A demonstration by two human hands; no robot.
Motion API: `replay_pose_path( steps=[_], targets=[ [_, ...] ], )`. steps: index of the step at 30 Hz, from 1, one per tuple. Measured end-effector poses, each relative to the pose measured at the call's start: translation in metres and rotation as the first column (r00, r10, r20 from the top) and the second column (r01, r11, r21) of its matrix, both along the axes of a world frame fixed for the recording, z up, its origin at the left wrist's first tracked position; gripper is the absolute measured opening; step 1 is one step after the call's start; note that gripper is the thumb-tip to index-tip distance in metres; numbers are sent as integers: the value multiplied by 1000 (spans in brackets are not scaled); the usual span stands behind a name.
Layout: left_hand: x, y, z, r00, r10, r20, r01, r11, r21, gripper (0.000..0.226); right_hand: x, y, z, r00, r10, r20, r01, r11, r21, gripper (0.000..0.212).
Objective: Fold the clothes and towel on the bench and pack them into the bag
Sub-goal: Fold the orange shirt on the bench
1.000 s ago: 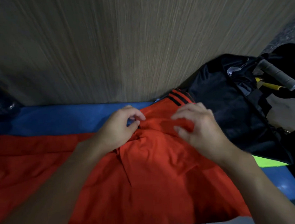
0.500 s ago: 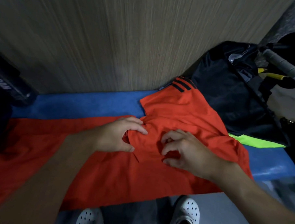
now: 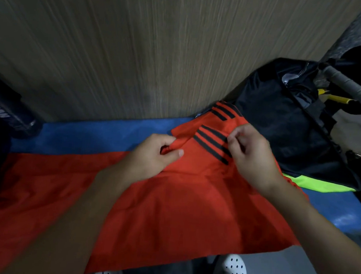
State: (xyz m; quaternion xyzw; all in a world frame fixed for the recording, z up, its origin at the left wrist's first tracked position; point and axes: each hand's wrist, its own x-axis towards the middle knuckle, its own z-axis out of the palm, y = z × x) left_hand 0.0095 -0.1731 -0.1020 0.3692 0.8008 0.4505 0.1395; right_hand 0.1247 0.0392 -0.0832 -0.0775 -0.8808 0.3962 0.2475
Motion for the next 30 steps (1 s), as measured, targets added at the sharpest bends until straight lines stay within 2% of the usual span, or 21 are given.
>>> replay_pose_path(
  steps=[3,5,7,8,10,13,16,18,20,22,24,27,28,30],
  targets=[
    [-8,22,3,986,163,19,-165,980,111,20,-16,11,4,996,-74,-40,75,997,24,10],
    [-17,38,3,955,295,-29,-285,940,188,17,-25,18,6,989,-126,-81,130,990,47,8],
    [-24,53,3,916,400,-19,-379,882,279,5,-33,25,10,975,-183,-124,191,980,53,5],
    [-26,60,2,903,430,13,-414,860,297,12,-35,30,11,970,-206,-130,215,975,62,7],
    [-30,67,-2,906,413,96,-423,868,258,31,-39,36,11,977,-197,-82,206,972,109,14],
    [-31,67,-5,926,310,215,-346,925,158,47,-40,41,9,986,-123,114,96,971,220,15],
    [-32,67,-9,944,279,176,-299,949,101,46,-34,40,13,943,-121,311,-2,930,366,36],
    [-33,69,-9,936,326,132,-342,932,123,44,-32,40,14,948,-144,285,14,909,416,32],
    [-34,71,-7,916,384,119,-400,898,185,44,-32,41,15,975,-158,159,83,913,399,20],
    [-35,74,-5,909,399,123,-418,875,244,41,-32,41,18,983,-174,66,136,913,386,18],
    [-37,76,-5,917,379,124,-398,880,260,34,-30,42,21,974,-200,111,132,888,441,12],
    [-39,75,-8,930,354,95,-366,908,201,26,-21,41,25,943,-221,250,57,844,533,28],
    [-40,75,-8,936,346,61,-351,919,179,27,-18,40,26,935,-222,278,33,832,553,31],
    [-41,74,-8,936,327,-133,-314,943,107,29,-12,37,29,913,-241,330,2,810,586,31]
  ],
)
